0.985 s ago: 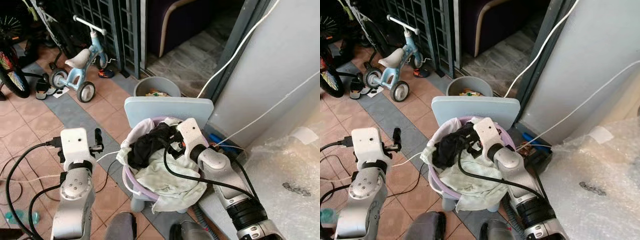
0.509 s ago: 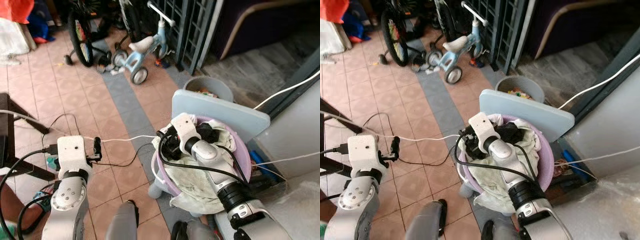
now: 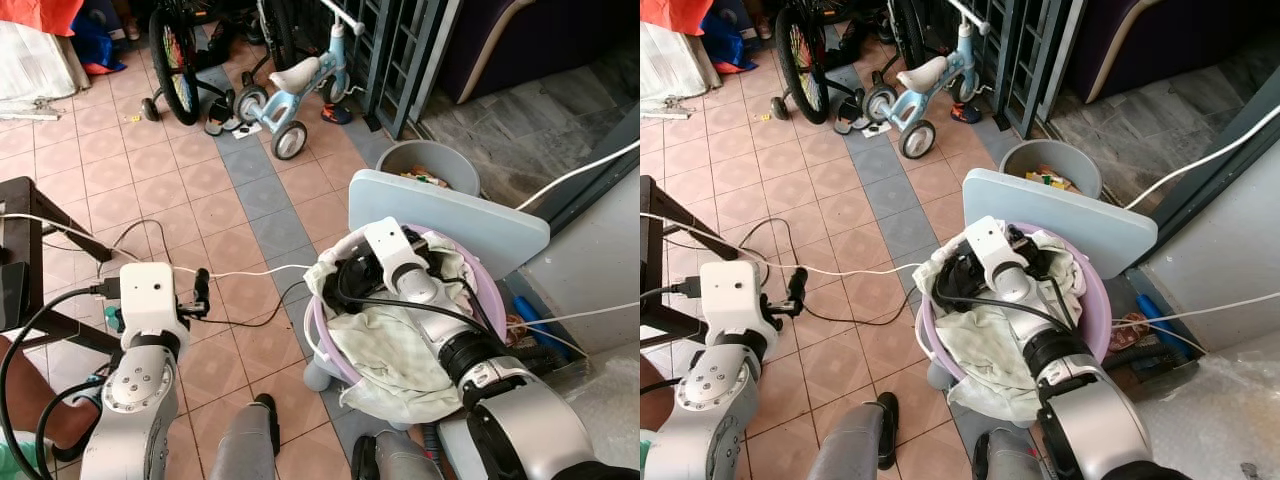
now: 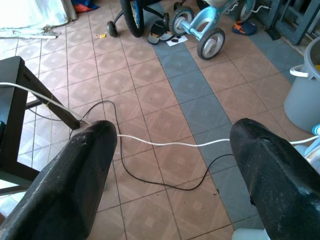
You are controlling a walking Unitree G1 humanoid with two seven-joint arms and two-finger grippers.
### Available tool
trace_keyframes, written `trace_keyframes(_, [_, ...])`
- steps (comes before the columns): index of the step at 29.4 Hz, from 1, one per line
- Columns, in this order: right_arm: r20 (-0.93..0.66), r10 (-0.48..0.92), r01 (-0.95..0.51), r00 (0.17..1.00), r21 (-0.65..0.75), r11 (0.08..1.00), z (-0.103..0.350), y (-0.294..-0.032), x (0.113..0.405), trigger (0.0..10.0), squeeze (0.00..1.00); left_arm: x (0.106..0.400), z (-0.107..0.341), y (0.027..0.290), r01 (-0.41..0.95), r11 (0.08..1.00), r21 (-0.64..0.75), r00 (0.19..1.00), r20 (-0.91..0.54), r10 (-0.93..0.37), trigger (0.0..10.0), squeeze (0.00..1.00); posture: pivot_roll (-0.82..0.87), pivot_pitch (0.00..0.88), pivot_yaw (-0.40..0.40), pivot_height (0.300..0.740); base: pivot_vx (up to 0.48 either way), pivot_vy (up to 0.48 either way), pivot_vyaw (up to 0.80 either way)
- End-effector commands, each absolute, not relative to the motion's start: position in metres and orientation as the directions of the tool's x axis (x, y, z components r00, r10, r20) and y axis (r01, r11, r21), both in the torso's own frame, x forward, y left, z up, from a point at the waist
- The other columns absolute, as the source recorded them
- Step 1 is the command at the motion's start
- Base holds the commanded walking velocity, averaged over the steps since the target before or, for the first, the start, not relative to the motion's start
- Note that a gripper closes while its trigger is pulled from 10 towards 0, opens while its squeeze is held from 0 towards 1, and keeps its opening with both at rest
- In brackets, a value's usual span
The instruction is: Clothes washing
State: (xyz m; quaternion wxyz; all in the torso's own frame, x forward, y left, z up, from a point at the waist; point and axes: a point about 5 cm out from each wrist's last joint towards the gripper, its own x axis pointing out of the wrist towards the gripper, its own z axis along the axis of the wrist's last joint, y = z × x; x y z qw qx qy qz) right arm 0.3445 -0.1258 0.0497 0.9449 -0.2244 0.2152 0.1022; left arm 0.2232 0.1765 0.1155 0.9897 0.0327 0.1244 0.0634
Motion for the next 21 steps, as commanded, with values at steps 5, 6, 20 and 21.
trace_keyframes(5, [-0.572,0.107,-0.299,0.813,-0.253,0.92,0.026,-0.133,0.328,0.0,0.0,0.224,0.109,0.174,-0.113,0.991,0.075,0.953,-0.274,0.129,10.0,0.0,0.18,0.234,-0.038,0.74,0.0,0.0,0.0])
trace_keyframes(6, [-0.572,0.107,-0.299,0.813,-0.253,0.92,0.026,-0.133,0.328,0.0,0.0,0.224,0.109,0.174,-0.113,0.991,0.075,0.953,-0.274,0.129,10.0,0.0,0.18,0.234,-0.038,0.74,0.0,0.0,0.0])
trace_keyframes(20, [-0.588,0.174,-0.407,0.79,-0.291,0.866,0.019,-0.129,0.322,0.0,0.0,0.235,0.106,0.169,-0.139,0.989,0.042,0.951,-0.272,0.145,10.0,0.0,0.14,0.199,-0.064,0.74,0.0,0.0,0.0])
trace_keyframes(21, [-0.589,0.179,-0.417,0.788,-0.297,0.859,0.019,-0.129,0.322,0.0,0.0,0.236,0.105,0.17,-0.15,0.988,0.039,0.949,-0.274,0.155,10.0,0.0,0.14,0.193,-0.063,0.74,0.0,0.0,0.0])
